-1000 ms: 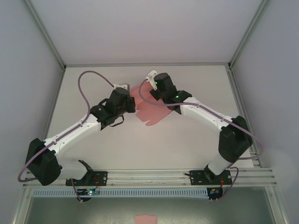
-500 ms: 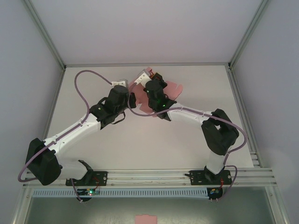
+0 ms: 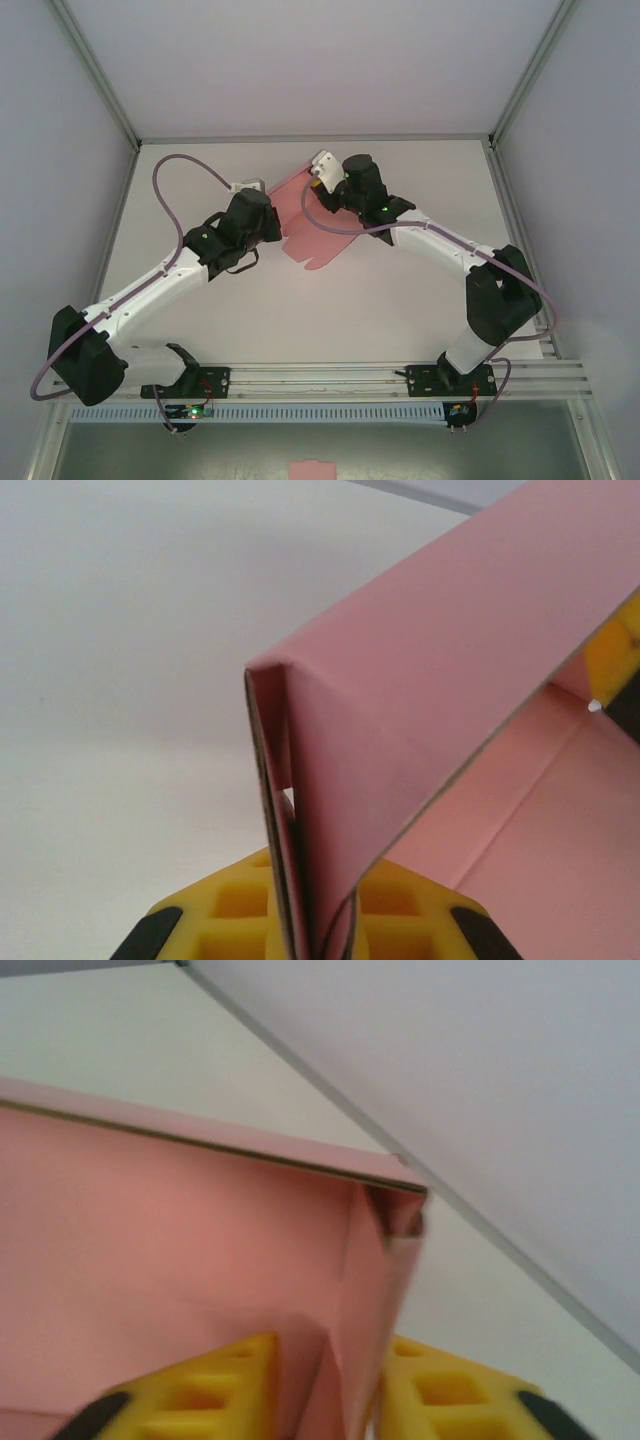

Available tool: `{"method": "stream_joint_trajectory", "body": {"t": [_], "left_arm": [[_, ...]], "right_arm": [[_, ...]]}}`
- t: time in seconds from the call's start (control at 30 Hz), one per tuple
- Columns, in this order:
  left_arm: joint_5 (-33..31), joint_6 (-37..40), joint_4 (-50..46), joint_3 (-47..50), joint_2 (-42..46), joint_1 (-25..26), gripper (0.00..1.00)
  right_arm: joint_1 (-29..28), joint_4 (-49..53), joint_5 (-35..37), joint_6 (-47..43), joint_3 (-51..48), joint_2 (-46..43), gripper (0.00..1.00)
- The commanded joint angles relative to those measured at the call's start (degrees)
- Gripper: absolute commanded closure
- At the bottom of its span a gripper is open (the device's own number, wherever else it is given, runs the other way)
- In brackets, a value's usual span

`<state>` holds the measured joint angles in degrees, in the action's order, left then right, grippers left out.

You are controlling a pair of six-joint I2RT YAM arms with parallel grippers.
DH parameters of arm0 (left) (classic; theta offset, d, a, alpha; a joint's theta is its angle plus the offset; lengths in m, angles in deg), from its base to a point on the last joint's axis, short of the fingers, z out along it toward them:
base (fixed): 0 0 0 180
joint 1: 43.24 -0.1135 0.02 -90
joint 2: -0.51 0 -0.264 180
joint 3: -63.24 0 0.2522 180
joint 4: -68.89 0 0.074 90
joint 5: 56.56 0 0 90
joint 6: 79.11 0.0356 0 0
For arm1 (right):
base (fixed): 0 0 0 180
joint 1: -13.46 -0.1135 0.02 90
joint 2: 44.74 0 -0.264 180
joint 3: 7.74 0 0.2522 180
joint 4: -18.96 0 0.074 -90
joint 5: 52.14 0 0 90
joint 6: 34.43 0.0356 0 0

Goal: Assemble paper box

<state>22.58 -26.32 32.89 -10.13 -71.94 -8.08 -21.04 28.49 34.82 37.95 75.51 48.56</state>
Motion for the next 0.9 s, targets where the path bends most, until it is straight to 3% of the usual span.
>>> {"method": "stream_joint_trajectory", "body": {"t": [0.0,0.17,0.2,0.3,0.4,0.5,0.7,0.8,0.87], "left_arm": [[2.6,0.89,3.69,-0.81,1.36,1.3,1.0],[0.45,2.5,3.39,-1.09,-0.33,1.25,1.0],[-0.26,3.4,2.96,-1.36,-0.94,1.2,1.0],[-2.54,4.9,0.1,-2.54,-3.0,1.06,1.0],[-2.13,5.5,-0.87,-2.82,-4.66,0.39,1.0],[3.07,11.26,0.08,-3.54,-6.77,-0.79,1.0],[21.78,39.98,-16.64,-15.85,-16.94,-3.52,1.0],[25.74,54.84,-29.07,-22.5,-24.19,-3.44,1.0],[21.07,59.03,-33.95,-26.35,-29.06,-2.79,1.0]], "right_arm": [[-1.31,2.86,-6.22,2.5,-2.09,-3.46,0.69],[-1.19,5.47,-2.15,2.73,-3.84,-8.79,0.28],[-1.09,6.08,-1.1,3.95,-3.93,-9.99,0.24],[-0.06,9.93,-2.38,8.13,-3.66,-14.5,0.02],[1.1,12.3,-8.72,11.38,-5.07,-20.48,0.02],[2.83,10.8,-9.5,17.34,-8.32,-27.3,0.02],[12.11,13.26,-10.37,31.76,-14.69,-37.81,0.02],[16.1,13.19,-10.43,34.09,-19.97,-43.11,0.02],[17.8,14.61,-9.51,34.26,-22.11,-45.43,0.02]]}}
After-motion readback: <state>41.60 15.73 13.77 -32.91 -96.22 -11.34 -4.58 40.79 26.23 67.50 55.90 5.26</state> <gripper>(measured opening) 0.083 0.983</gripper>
